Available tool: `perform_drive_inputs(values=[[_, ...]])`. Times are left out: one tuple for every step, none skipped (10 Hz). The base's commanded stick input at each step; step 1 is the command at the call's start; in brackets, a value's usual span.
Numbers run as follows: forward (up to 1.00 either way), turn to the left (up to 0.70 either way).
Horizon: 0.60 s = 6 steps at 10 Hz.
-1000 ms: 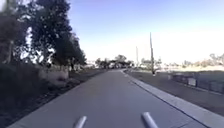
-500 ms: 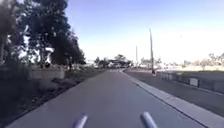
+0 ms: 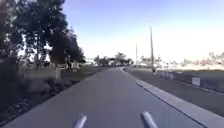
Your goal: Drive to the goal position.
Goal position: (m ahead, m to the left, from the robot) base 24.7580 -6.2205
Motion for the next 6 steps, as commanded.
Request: perform_drive_inputs(values=[[0.98, 0.0], [0.98, 0.0], [0.98, 0.0], [0.98, 0.0], [0.98, 0.0], [0.98, 0.0]])
